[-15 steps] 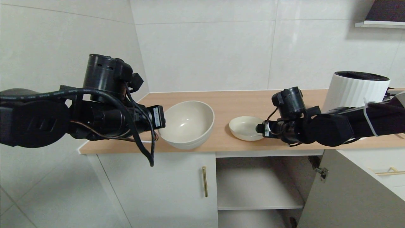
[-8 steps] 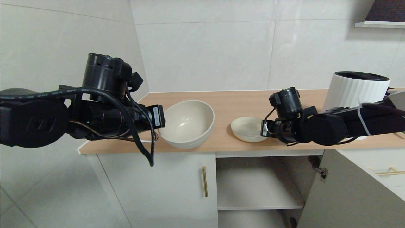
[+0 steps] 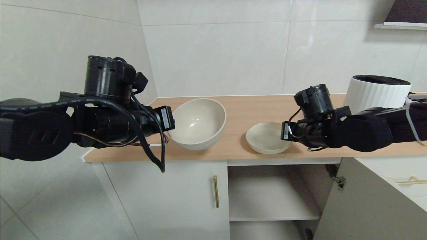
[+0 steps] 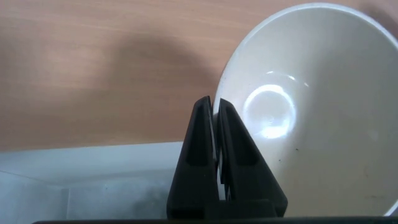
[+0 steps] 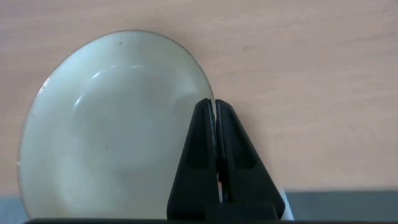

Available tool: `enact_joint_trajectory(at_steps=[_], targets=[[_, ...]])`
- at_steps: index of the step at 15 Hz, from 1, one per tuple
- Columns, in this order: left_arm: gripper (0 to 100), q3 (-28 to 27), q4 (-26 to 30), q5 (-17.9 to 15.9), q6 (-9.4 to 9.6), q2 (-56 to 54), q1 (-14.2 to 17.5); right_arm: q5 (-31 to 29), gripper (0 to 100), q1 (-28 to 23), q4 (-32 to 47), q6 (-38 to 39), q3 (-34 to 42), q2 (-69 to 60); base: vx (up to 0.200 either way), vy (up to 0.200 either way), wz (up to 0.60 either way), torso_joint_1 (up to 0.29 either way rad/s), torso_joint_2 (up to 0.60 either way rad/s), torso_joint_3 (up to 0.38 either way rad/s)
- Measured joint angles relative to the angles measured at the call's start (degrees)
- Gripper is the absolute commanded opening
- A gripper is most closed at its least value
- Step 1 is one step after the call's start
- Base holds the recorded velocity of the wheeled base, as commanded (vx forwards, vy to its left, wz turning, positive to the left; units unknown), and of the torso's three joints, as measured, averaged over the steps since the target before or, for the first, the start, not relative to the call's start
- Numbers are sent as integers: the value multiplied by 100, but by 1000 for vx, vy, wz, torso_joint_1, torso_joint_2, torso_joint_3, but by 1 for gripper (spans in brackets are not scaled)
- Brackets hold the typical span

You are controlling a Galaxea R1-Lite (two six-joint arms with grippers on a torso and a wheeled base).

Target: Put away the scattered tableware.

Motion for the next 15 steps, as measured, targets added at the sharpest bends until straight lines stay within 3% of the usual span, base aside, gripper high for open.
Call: enact_joint_trajectory(at_steps=[2,4,7,9,11,13,15], targets=[[0,579,-736,38,20,-196,-71,216,0,0,10,-1,406,-372,0,0,0,0,0,0],[0,1285,-1257,21,162,-480,-143,673,0,5,21,-15,974,-956,0,0,0,0,0,0],[0,1979,-1325,-285,272,-811,-193,1475,0,11,414,-37,1606,-1664,0,0,0,0,0,0],[0,2249,-1342,-540,375,-1015,-223,1519,0,44,513,-6,1785,-1876,0,0,0,0,0,0],[0,2360,-1336,-829,302,-1150,-232,1510,0,66,499,-4,2054,-2025,0,0,0,0,0,0],[0,2459,-1340,-1428,140,-1236,-236,1508,0,66,499,-26,2264,-2191,0,0,0,0,0,0],[0,2509,-1351,-1403,124,-1280,-232,1506,0,69,489,-34,2332,-2295,0,0,0,0,0,0]])
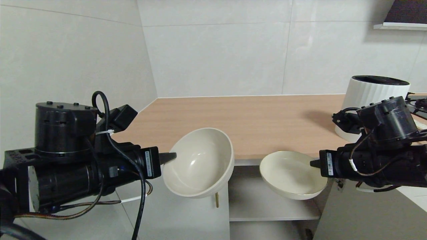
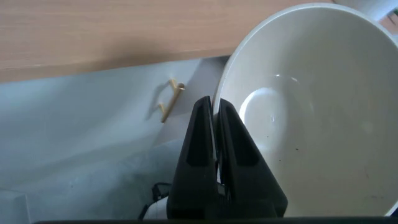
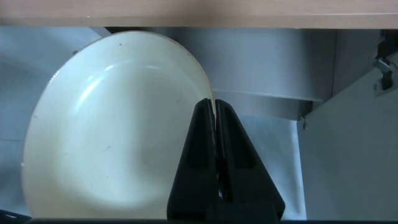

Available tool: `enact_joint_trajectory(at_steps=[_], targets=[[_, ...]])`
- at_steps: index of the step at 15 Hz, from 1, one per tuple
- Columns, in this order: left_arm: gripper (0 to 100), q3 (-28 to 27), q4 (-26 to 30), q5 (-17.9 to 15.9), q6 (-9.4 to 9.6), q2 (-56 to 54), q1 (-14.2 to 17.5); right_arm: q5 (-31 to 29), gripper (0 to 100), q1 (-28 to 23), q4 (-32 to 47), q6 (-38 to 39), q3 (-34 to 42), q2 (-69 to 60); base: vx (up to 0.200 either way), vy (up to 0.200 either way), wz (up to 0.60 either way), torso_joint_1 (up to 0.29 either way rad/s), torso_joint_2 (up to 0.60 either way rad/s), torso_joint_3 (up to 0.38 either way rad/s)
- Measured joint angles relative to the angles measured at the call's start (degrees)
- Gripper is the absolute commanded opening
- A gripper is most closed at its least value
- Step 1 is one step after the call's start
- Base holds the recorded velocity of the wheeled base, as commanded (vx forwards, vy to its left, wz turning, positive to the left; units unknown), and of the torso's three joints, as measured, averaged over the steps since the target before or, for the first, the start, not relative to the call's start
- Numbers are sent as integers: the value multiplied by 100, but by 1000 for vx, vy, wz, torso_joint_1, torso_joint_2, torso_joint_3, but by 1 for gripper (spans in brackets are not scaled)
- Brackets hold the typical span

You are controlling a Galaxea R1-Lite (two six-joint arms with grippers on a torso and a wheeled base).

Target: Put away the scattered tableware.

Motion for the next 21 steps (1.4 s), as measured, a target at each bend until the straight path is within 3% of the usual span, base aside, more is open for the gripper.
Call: enact_joint_trajectory(at_steps=[4,10,14,21], targets=[[0,49,30,16,27,-93,-18,7,0,0,5,0,20,-35,0,0,0,0,0,0],[0,49,34,5,33,-33,-22,10,0,5,0,6,23,-9,-200,0,0,0,3,4],[0,62,34,9,145,-7,-18,29,0,-15,-15,30,28,-6,0,0,0,0,0,0],[0,77,143,-2,163,44,-11,16,0,-91,-134,22,63,127,0,0,0,0,0,0]])
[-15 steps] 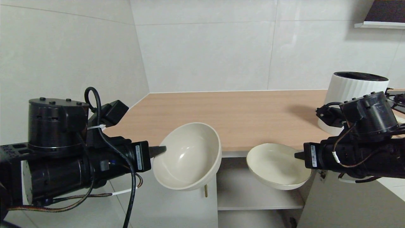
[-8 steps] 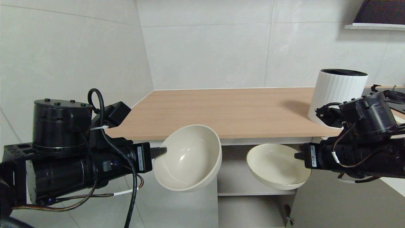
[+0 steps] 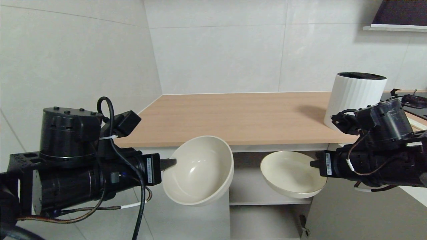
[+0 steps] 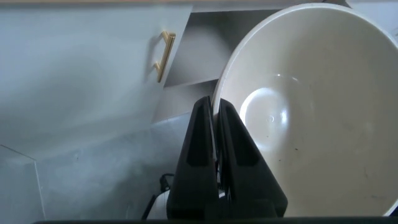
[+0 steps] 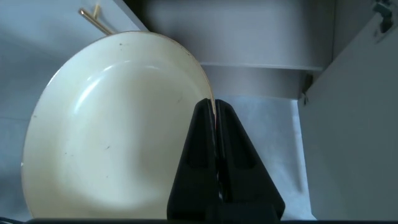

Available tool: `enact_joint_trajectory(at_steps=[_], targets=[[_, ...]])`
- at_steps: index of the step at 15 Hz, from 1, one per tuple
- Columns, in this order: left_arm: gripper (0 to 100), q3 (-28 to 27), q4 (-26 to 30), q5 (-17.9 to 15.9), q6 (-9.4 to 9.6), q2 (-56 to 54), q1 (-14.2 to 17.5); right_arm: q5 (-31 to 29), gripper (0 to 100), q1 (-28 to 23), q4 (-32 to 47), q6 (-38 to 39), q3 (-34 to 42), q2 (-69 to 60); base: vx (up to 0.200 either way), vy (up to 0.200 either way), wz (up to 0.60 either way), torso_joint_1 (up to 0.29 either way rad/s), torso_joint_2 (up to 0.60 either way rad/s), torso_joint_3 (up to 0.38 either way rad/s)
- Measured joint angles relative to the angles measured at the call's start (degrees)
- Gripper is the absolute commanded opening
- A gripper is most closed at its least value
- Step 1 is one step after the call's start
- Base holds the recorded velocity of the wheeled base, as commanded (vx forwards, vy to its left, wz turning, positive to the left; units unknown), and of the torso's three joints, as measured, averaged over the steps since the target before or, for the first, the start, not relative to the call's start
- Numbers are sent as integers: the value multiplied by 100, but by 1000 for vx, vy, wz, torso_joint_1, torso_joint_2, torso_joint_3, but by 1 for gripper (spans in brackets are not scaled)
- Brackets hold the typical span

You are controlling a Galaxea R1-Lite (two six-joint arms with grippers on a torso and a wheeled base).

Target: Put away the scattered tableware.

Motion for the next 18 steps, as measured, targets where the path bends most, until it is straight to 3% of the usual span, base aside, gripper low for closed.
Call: enact_joint_trajectory(at_steps=[7,18], targets=[[0,-9,24,-9,0,74,0,-16,0,-6,0,-13,4,124,0,0,0,-22,54,32],[0,-4,77,-6,4,150,0,-33,0,-2,5,-21,11,171,0,0,0,-152,441,282]])
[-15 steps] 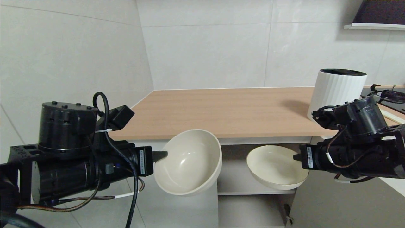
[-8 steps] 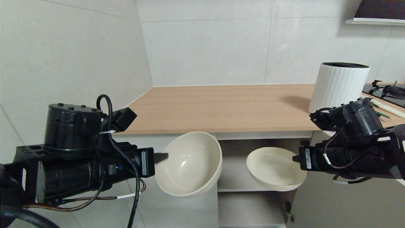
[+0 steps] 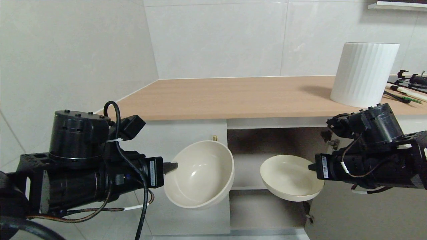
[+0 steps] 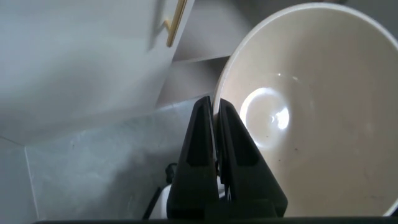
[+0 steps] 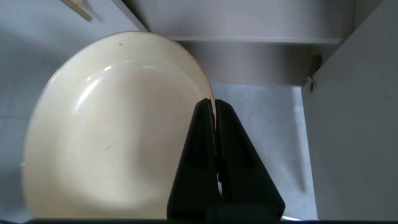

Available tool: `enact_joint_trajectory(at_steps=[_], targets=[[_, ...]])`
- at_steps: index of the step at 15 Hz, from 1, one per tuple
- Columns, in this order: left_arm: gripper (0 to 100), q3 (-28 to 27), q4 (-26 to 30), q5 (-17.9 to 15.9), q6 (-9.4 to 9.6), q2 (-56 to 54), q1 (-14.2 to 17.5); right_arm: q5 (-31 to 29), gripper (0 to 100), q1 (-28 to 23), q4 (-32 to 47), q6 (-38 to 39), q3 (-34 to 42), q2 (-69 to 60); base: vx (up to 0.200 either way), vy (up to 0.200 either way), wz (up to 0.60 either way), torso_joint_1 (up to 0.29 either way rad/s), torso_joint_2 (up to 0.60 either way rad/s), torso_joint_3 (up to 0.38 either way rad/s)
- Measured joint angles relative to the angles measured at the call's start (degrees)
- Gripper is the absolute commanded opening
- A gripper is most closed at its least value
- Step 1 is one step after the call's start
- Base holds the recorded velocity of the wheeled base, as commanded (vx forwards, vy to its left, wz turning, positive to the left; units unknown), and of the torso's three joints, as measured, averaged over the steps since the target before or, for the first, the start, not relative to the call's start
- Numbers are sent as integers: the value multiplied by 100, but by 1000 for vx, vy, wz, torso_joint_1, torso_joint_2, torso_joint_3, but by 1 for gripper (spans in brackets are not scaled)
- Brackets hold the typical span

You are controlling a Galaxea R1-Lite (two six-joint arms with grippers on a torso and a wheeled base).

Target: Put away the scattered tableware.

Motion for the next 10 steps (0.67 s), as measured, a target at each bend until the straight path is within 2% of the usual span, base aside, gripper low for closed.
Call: enact_joint_trajectory(at_steps=[3,10], targets=[[0,0,6,-5,2,7,-2,-2,0,2,2,-4,1,0,0,0,0,-66,281,209],[0,4,2,0,5,121,-35,-20,0,13,-155,-17,-30,149,0,0,0,-6,21,12]])
